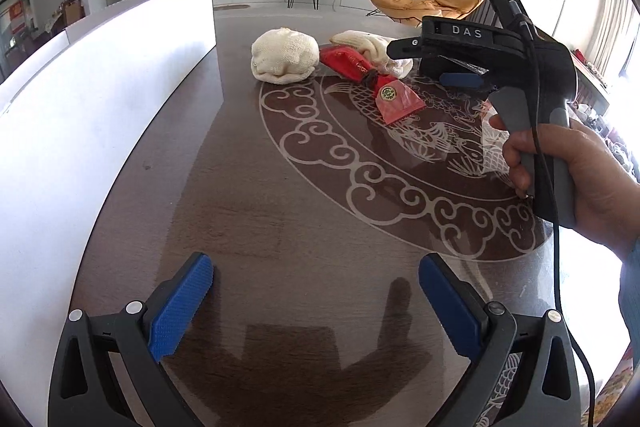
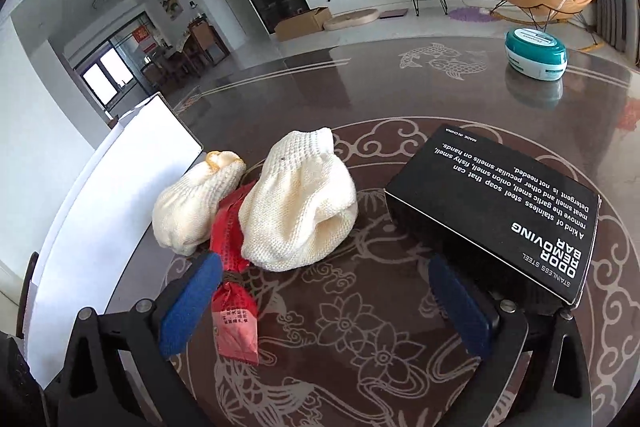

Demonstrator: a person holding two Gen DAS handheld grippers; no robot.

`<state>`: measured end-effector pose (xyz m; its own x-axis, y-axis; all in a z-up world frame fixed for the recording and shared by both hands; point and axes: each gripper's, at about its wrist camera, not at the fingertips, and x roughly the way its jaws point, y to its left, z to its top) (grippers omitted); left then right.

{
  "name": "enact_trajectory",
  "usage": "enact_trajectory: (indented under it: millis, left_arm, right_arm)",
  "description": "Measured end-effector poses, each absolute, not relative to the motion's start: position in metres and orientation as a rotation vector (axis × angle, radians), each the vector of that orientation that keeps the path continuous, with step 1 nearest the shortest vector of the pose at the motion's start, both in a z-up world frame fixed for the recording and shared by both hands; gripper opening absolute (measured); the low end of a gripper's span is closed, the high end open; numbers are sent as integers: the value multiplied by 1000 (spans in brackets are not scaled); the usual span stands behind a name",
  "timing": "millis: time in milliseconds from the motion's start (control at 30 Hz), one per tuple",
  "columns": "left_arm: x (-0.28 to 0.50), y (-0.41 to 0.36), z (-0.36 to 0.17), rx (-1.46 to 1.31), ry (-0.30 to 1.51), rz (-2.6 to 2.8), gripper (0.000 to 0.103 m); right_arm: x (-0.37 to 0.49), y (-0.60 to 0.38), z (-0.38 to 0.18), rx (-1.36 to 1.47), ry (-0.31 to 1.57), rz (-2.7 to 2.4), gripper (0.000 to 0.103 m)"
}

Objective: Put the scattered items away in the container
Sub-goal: 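Close the right tool on the white knit bag and lift it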

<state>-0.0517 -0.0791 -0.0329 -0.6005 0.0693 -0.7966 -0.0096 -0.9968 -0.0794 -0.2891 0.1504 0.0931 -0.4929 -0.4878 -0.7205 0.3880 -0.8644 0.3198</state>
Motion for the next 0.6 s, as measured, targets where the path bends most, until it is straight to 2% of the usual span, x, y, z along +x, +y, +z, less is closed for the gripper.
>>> enact_trajectory:
  millis: [300,367,433,500,600]
  left_arm:
    - [-56,-72,-36,-1420,-23,2775,103]
    - [-56,-70,-36,-1426,-8,2775,103]
    - [-55,-69,-36,-1434,9,2777,103]
    - [-54,-68,-36,-1436,14,2778,103]
    - [-54,-68,-36,-1436,14,2777,103]
  right_arm:
    - [-330,110,93,1211,-53,-2413,101]
    - [-330,108,94,1198,-47,-2408,92]
    - [-328,108,95,1185,-38,-2412,67]
    - [-326,104,95,1183,-12,-2417,48]
    - [-316,92,96,1171,101,-2397,43]
